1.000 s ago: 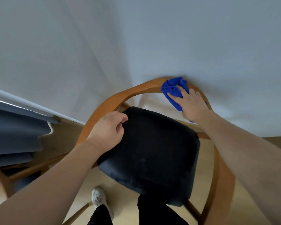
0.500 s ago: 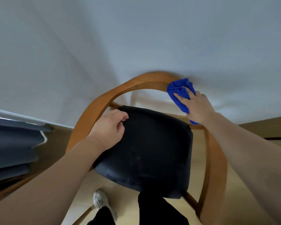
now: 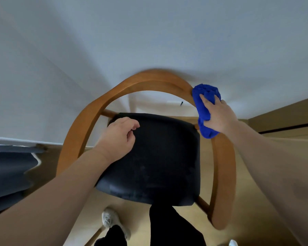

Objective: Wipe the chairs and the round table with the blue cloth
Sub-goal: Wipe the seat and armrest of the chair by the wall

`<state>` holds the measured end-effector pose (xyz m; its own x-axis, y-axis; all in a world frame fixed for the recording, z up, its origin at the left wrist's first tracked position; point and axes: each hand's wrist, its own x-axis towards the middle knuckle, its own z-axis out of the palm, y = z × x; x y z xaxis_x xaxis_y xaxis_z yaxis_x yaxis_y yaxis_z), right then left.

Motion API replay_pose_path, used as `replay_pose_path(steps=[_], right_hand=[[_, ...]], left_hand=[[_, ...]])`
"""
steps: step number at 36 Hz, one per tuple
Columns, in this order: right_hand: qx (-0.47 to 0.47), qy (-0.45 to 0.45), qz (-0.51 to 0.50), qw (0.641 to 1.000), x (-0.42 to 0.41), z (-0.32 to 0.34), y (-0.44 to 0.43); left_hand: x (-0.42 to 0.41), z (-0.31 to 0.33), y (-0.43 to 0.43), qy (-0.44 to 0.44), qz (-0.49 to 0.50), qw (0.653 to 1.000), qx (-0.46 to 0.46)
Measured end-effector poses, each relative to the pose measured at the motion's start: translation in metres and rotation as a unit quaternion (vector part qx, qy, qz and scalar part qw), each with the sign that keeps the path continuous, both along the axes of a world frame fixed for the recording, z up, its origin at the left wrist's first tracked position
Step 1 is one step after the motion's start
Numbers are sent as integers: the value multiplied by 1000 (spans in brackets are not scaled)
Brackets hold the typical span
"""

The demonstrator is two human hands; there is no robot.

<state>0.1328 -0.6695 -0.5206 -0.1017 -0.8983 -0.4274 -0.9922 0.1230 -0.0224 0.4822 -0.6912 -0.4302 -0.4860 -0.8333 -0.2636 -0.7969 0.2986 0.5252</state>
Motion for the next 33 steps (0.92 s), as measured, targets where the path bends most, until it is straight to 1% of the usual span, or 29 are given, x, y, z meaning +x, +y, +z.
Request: replay_pose_path(steps=[2, 3, 6, 8, 15, 21, 33], right_hand=[[20, -25, -83, 996, -6, 1, 2], [34, -27, -101, 994, -9, 2, 3], [62, -22, -102, 993, -8, 3, 10], [60, -19, -108, 992, -3, 2, 16], [62, -19, -173, 983, 5, -3, 51], [68, 3, -215, 974, 21, 5, 92], [81, -11, -299, 951, 54, -4, 183]], left_hand=[[-4, -1, 0, 2, -9, 1000, -2], [-6, -2, 1, 1, -14, 1000, -3], [-13, -4, 2, 3, -31, 999, -7], [-18, -5, 4, 8, -38, 999, -7], [-25, -9, 13, 23, -78, 996, -23], [-13, -14, 30, 42, -113, 992, -35], [20, -10, 68, 54, -144, 987, -48]])
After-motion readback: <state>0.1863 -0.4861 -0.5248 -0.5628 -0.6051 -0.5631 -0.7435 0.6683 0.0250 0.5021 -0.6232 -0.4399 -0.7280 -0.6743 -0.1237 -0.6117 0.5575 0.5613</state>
